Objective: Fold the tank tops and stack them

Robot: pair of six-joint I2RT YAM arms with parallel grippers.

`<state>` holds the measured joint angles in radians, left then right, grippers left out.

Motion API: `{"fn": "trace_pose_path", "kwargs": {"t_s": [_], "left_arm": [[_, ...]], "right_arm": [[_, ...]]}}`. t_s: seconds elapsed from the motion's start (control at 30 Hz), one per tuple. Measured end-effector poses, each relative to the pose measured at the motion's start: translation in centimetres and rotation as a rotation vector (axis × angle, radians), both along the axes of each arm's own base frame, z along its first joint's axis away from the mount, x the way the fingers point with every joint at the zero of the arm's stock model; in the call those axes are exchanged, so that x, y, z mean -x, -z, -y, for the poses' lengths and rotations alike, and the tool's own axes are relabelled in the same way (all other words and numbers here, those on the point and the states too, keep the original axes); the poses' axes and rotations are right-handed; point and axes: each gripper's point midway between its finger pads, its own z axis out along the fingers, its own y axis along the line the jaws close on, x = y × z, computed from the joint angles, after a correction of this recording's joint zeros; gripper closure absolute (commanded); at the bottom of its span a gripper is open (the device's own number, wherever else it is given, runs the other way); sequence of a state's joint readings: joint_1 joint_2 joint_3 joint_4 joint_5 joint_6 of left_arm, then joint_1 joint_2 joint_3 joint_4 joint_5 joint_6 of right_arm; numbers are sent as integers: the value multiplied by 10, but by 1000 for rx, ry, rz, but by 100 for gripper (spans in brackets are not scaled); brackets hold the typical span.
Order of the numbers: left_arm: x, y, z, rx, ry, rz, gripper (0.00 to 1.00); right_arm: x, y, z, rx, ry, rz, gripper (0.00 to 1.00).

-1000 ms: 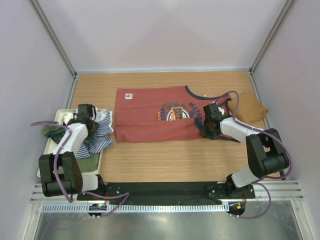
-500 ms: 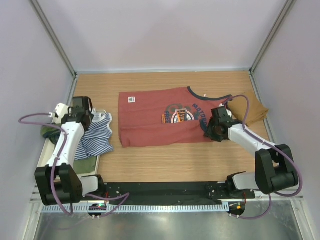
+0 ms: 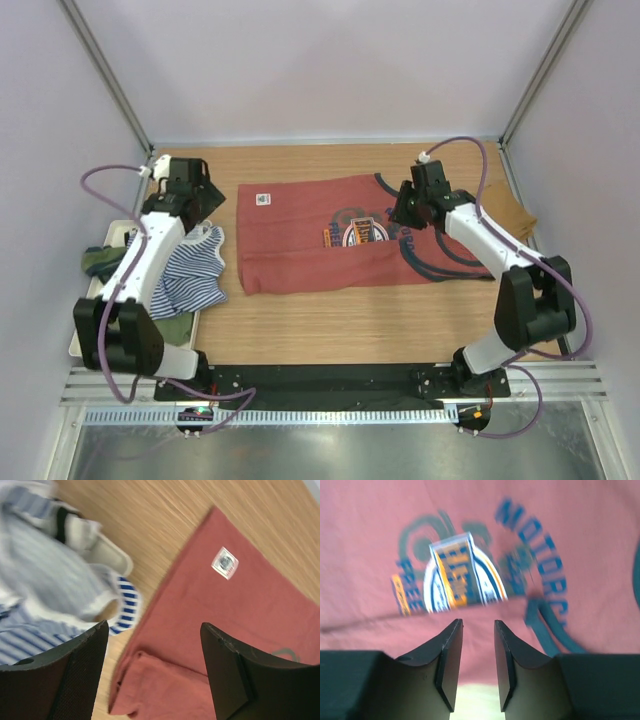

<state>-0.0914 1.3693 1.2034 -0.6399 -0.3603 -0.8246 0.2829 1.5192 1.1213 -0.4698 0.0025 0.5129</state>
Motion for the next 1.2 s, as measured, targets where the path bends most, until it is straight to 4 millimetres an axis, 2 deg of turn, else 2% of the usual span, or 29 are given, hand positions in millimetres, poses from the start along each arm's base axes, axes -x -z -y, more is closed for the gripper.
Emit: {"fn": "trace_pose_path", "kwargs": {"t_s": [0.03, 0.07, 0.1, 0.13, 0.2, 0.23, 0.27, 0.3, 0.33, 0.4, 0.5, 0.57, 0.67, 0.73, 0.9, 1.2], "left_arm": [[-10, 9, 10, 17, 49, -15, 23], [-22, 19, 22, 41, 102, -34, 18], [-32, 25, 29, 55, 134, -37, 12], [-43, 32, 38, 76, 172, -40, 1], [-61, 44, 51, 106, 232, -45, 0], [-72, 48, 57, 120, 254, -42, 0], [-78, 51, 60, 126, 268, -41, 0], [-87, 53, 63, 132, 281, -36, 1], [-95, 55, 66, 138, 291, -32, 6], [-113, 58, 71, 148, 304, -19, 23], [-136, 65, 75, 151, 322, -13, 27], [-157, 75, 78, 146, 331, -17, 29], [-169, 89, 79, 143, 332, -40, 34], [-181, 99, 80, 139, 333, -56, 34], [-200, 121, 77, 110, 334, -106, 26], [-195, 129, 58, 104, 293, -153, 26]], "right_arm": [[-12, -4, -2, -1, 3, 14, 62], [-25, -8, -4, -2, 4, 30, 57], [-34, -11, -6, 0, 3, 44, 55], [-47, -15, -9, 3, -9, 65, 55], [-74, -20, -19, -6, -47, 92, 55], [-94, -23, -24, -15, -60, 114, 54], [-106, -25, -27, -20, -63, 128, 48], [-117, -23, -28, -29, -61, 128, 35], [-128, -21, -29, -43, -56, 130, 31], [-147, -14, -24, -55, -47, 128, 33], [-172, -2, -14, -45, -27, 111, 39], [-197, 6, -7, -25, -19, 109, 44], [-223, 15, -3, -2, -14, 113, 44], [-231, 26, -3, 11, -19, 104, 43], [-234, 52, -2, 31, -24, 52, 43], [-231, 86, -12, -9, -60, -13, 52]]}}
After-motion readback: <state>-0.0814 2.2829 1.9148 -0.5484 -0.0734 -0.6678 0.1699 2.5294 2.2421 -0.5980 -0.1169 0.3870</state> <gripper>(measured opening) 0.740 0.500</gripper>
